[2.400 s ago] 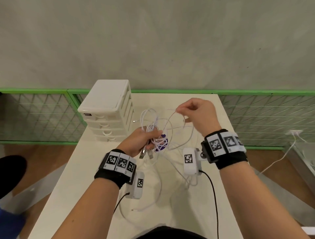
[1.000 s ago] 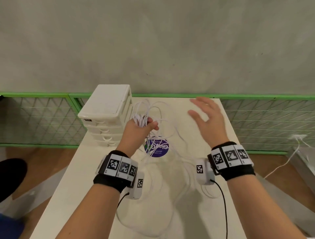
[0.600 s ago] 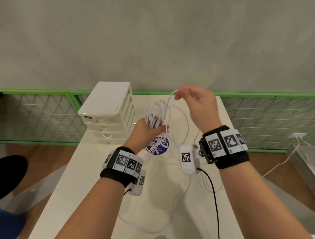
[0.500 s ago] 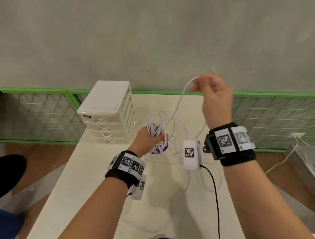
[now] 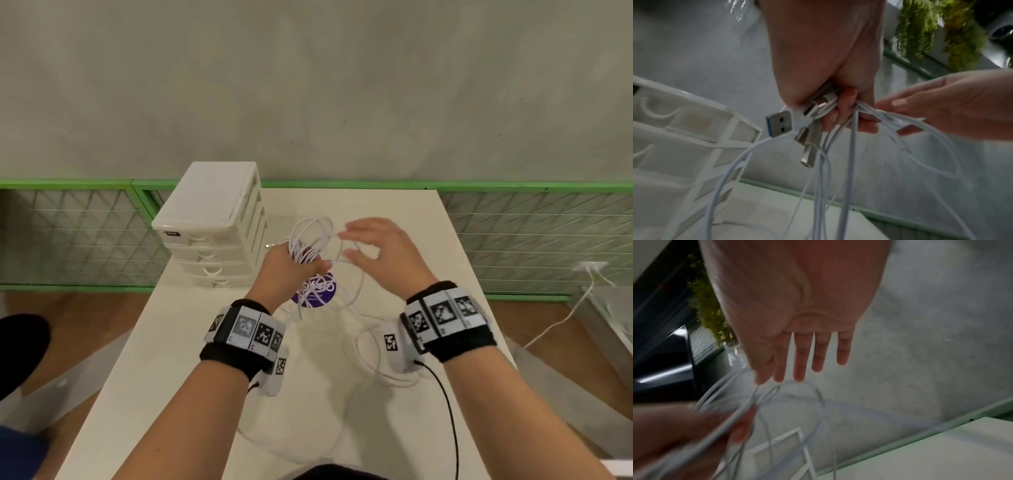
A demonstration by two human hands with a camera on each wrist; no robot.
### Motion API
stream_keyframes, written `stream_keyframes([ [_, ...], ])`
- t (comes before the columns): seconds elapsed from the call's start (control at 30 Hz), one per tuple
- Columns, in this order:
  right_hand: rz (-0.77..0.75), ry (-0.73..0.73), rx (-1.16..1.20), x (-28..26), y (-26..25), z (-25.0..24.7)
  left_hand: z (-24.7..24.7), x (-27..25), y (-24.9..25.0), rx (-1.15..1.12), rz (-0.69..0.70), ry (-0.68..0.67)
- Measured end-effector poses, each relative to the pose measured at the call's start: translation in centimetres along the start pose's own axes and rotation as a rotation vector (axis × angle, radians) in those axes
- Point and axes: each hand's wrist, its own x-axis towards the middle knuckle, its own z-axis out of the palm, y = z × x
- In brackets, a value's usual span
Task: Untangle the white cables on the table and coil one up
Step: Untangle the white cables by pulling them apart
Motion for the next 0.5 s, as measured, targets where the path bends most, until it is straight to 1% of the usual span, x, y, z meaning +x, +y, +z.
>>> stream_keyframes([
  [0.03, 0.033, -0.05, -0.035, 0.1, -0.4, 0.6, 0.1, -0.1, 0.5, -0.003, 0.022, -0.005],
  [0.07, 0.07, -0.066, -0.065, 0.2, -0.6, 1.1, 0.1, -0.1, 0.8, -0.012, 0.042, -0.003],
  [0.13, 0.08, -0.065, -0.121, 0.5, -0.7, 1.4, 0.0, -0.3, 1.2, -0.027, 0.052, -0.002],
  [0.2, 0.066, -0.073, -0.088, 0.7, -0.7, 1.1, -0.3, -0.4, 1.1, -0.026, 0.02, -0.029],
  [0.27, 0.106, -0.083, 0.008, 0.9, -0.7, 0.3, -0.6, -0.6, 0.8, 0.011, -0.015, -0.077],
  [0.3, 0.126, -0.053, 0.051, 1.0, -0.6, -0.2, -0.7, -0.7, 0.7, 0.033, -0.029, -0.102],
  [0.33, 0.142, 0.01, 0.097, 0.9, -0.6, -0.8, -0.9, -0.8, 0.6, 0.05, -0.036, -0.117],
  [0.5, 0.211, 0.431, 0.358, 0.7, -0.4, -3.7, -0.8, -0.6, -0.1, 0.138, -0.055, -0.144],
])
